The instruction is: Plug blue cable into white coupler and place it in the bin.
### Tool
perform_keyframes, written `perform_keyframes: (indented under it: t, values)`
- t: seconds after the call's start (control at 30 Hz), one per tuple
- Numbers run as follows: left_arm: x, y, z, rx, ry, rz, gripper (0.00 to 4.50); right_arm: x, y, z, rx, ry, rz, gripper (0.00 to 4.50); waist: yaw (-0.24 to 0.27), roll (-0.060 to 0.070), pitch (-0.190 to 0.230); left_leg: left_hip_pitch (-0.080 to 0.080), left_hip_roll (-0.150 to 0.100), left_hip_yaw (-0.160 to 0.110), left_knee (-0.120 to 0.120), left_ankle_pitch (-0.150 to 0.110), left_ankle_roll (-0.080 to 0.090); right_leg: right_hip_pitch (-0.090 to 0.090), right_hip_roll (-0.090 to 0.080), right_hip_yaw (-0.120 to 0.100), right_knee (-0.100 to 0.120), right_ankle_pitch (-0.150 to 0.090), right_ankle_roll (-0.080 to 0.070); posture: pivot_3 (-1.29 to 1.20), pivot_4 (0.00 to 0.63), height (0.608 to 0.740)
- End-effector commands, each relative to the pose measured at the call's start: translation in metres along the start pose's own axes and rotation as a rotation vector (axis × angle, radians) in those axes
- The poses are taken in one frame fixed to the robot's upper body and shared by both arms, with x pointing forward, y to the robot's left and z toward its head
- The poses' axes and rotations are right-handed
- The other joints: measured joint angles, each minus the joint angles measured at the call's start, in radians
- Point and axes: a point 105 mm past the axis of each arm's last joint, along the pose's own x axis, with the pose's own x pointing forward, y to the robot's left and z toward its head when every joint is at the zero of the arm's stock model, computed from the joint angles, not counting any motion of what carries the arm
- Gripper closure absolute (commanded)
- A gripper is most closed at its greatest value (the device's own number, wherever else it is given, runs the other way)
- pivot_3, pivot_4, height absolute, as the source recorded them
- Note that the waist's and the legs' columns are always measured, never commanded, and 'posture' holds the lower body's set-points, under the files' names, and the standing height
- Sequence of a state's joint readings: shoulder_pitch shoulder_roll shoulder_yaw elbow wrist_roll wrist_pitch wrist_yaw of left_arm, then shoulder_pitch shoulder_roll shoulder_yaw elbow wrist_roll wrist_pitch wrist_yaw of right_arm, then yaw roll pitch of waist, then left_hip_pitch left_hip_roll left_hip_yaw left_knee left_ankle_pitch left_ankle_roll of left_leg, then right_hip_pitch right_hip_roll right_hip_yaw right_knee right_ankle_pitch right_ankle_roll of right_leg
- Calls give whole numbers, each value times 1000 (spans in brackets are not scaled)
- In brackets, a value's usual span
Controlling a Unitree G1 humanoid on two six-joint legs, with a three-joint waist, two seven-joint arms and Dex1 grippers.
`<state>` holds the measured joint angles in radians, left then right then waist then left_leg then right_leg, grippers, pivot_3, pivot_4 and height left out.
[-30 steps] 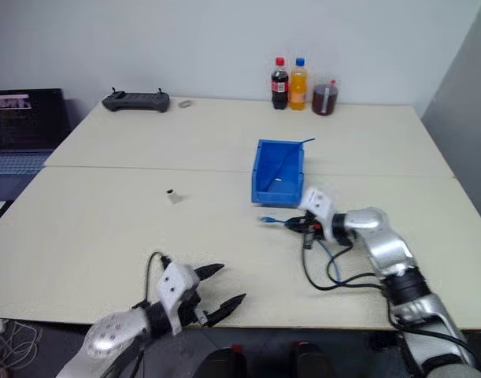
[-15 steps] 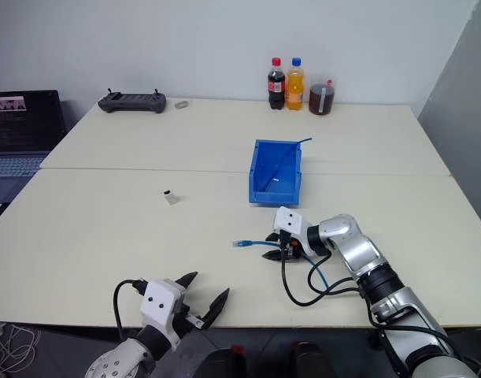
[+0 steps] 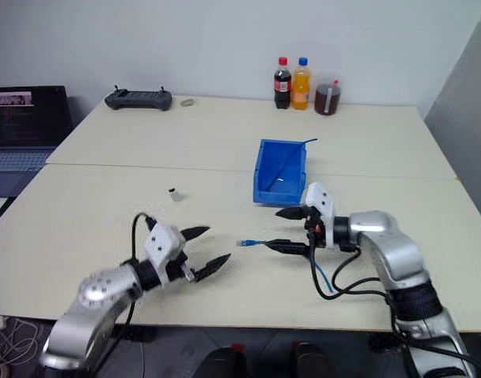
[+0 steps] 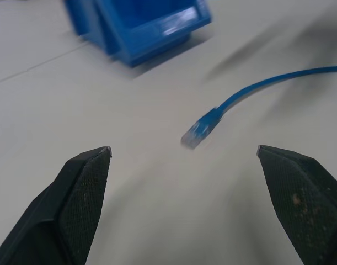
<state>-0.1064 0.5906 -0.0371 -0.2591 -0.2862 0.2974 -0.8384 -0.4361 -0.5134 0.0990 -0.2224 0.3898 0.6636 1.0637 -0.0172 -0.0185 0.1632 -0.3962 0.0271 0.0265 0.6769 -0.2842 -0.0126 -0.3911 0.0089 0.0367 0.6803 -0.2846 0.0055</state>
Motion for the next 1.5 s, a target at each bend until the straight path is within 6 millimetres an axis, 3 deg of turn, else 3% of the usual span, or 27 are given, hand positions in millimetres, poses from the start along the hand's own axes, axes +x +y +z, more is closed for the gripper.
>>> perform_keyframes:
  t: [0.03, 0.2, 0.37, 0.4, 0.57, 1.03, 1.1, 1.3, 1.5]
  values:
    - [17, 5, -11, 63, 49, -231, 0, -15, 13, 3, 8, -19, -49, 184, -6, 0, 0, 0, 0, 1, 0, 0, 0, 0, 0, 1, 0, 0, 0, 0, 150, 740]
    - [31, 19, -29, 145, 131, -396, 0, -23, 21, -6, 13, 8, -136, 184, -16, 0, 0, -1, 1, 2, 0, 0, 0, -3, 3, 2, 0, 0, 0, 0, 150, 740]
    - [31, 28, -43, 182, 182, -468, 0, -32, 21, -9, 21, 9, -223, 184, -15, 0, 0, -4, 2, 3, 0, 0, 0, -6, 5, 4, 1, 0, 0, 0, 150, 740]
    - [33, 27, -43, 182, 176, -480, 385, -33, 20, -10, 20, 11, -235, 149, -14, 0, 0, -4, 2, 3, 0, 0, 0, -6, 5, 4, 1, 0, 0, 0, 150, 740]
    - [41, 22, -45, 176, 167, -515, 1192, -35, 17, -12, 17, 15, -275, 149, -12, -1, 0, -4, 1, 3, 1, 0, 0, -6, 5, 4, 1, 0, 1, 0, 150, 740]
    - [34, 21, -49, 139, 173, -505, 4101, -35, 8, -12, 5, 26, -306, 149, -11, -1, -1, -3, 1, 2, 2, 0, 0, -4, 5, 4, 1, 1, 2, 0, 150, 740]
    - [35, 19, -48, 139, 164, -495, 4269, -34, 7, -12, 6, 24, -304, 149, -11, -1, -1, -3, 2, 2, 2, 0, 0, -4, 5, 4, 1, 1, 2, 0, 150, 740]
    - [40, 11, -24, 20, 94, -455, 4269, -32, 4, -7, 14, -2, -312, 149, -11, -1, -1, -3, 2, 2, 2, 0, 0, -5, 5, 4, 1, 1, 2, 0, 150, 740]
    - [44, 5, 24, -260, -47, -352, 4269, -30, 18, 12, 172, -100, -265, 149, -10, -2, 0, -5, 2, 1, 2, 0, 0, -6, 4, 3, 1, 1, 2, 0, 150, 740]
